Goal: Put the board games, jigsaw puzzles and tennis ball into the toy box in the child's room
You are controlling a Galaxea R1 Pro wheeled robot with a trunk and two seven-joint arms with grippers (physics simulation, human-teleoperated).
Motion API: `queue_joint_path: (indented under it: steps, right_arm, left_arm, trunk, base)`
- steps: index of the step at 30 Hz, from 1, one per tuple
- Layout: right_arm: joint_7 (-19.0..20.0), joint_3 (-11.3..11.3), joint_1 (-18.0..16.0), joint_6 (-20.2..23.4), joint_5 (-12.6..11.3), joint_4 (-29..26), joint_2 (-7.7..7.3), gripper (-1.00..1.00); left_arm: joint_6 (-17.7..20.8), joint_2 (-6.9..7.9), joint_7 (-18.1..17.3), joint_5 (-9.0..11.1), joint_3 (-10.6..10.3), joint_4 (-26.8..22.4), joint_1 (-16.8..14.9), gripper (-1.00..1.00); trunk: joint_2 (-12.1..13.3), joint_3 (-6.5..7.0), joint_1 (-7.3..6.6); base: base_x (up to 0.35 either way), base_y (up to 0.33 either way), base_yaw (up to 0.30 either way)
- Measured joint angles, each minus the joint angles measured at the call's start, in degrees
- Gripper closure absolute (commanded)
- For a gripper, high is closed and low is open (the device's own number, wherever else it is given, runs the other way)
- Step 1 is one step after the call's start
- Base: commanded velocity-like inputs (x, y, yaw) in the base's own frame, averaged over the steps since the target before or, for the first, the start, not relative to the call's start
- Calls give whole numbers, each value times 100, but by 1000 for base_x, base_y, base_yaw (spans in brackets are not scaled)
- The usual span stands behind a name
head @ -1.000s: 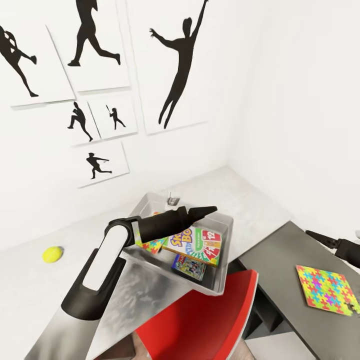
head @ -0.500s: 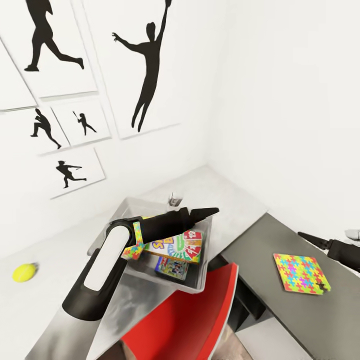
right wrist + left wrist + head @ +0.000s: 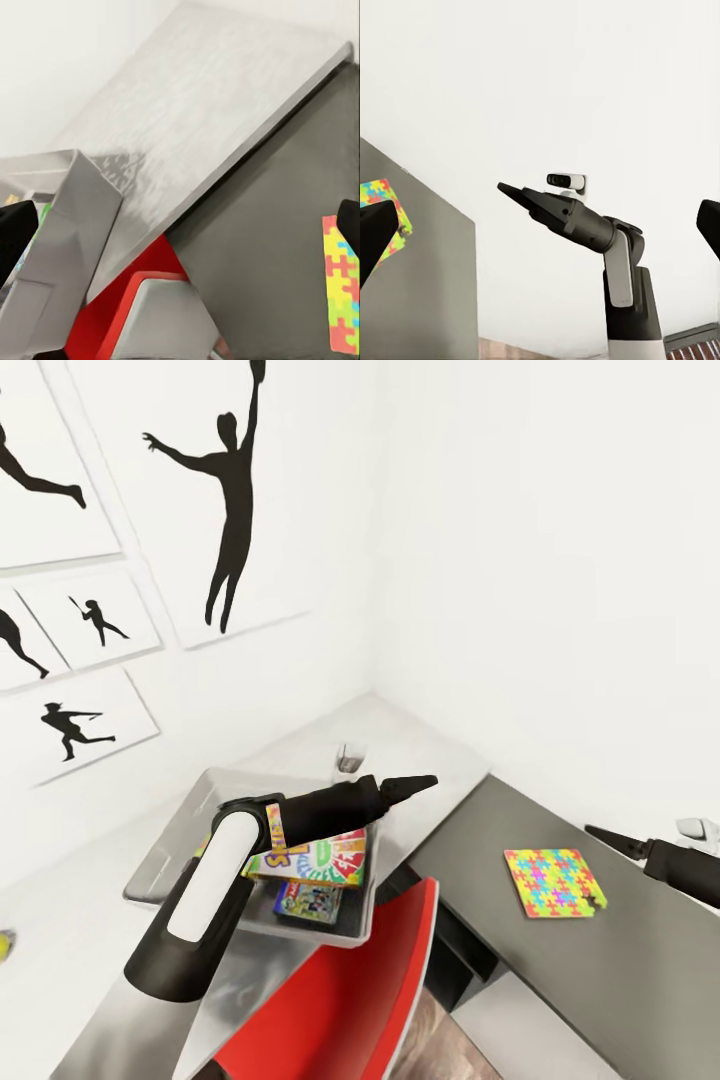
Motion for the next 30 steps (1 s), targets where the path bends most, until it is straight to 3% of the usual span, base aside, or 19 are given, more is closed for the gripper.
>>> queue_joint_path:
  steps: [7, 30]
  right_arm:
    - [8, 58, 0, 0, -1, -1, -2, -100]
    - [19, 199, 17, -1, -2, 7, 9, -100]
  left_arm:
    - [0, 0, 0, -1, 1, 0, 1, -100]
    - [-1, 8, -8, 10, 19, -8, 4, -100]
  trunk:
    - [0, 25, 0]
    - [0, 34, 1]
  base:
    - [0, 0, -215]
    - [-193, -108, -14]
